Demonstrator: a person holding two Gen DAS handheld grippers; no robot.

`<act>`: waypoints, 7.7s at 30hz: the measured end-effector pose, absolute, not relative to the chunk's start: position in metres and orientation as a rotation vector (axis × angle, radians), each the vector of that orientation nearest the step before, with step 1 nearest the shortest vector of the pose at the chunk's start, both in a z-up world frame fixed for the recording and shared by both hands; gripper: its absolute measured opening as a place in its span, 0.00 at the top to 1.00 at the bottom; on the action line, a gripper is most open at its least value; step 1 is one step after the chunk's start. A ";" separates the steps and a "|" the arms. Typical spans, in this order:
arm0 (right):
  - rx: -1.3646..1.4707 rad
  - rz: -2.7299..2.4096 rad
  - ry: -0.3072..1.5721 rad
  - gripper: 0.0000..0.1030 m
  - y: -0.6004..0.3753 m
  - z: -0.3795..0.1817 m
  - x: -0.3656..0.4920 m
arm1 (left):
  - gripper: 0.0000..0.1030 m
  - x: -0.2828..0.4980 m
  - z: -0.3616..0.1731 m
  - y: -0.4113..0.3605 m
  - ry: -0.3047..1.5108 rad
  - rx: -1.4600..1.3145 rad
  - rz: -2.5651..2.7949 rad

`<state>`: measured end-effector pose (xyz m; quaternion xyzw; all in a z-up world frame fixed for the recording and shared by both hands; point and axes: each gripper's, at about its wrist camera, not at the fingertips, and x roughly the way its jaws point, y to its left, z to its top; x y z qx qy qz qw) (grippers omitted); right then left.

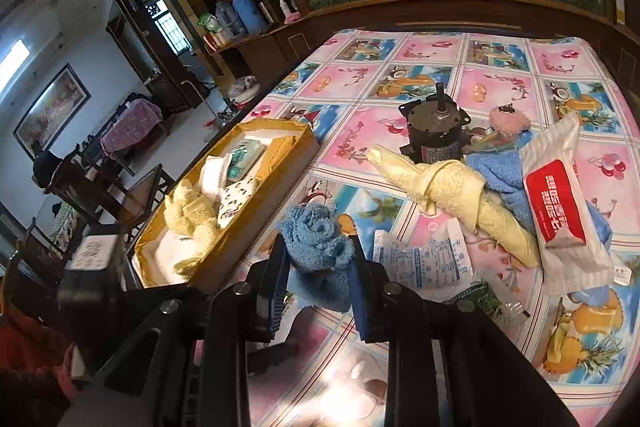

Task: Organize soft objects
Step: 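Grasp the blue cloth with the right tool while the left tool grasps a white packet, then carry the blue cloth and white packet to the box and release them inside, then move both tools back to the pile and lower the left tool onto the white desiccant packet, then grasp the white desiccant packet with the left tool while the right tool grasps the green-label packet, then carry both packets to the box and release them inside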

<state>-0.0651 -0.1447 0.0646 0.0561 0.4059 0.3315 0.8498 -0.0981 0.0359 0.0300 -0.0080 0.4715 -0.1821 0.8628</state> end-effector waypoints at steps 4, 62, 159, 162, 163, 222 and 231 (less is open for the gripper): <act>0.129 0.711 0.850 0.74 -0.149 0.063 -0.073 | 0.49 -0.094 0.025 0.029 0.964 0.021 -0.365; 0.154 0.752 0.819 0.74 -0.113 0.077 -0.089 | 0.85 -0.105 0.104 0.165 0.732 -0.369 -0.347; 0.237 0.003 0.513 0.35 -0.295 0.064 -0.057 | 0.50 -0.070 0.100 0.040 0.912 -0.055 -0.392; 0.159 0.120 0.595 0.33 -0.269 0.068 -0.075 | 0.48 -0.084 0.092 0.055 0.931 -0.113 -0.404; 0.152 0.179 0.634 0.33 -0.260 0.065 -0.082 | 0.48 -0.089 0.086 0.055 0.940 -0.117 -0.418; 0.042 0.654 0.899 0.57 -0.058 0.041 -0.070 | 0.74 -0.150 0.089 0.271 0.701 -0.522 -0.016; 0.055 0.770 0.864 0.57 -0.009 0.057 -0.074 | 0.73 -0.114 0.050 0.284 0.824 -0.544 0.053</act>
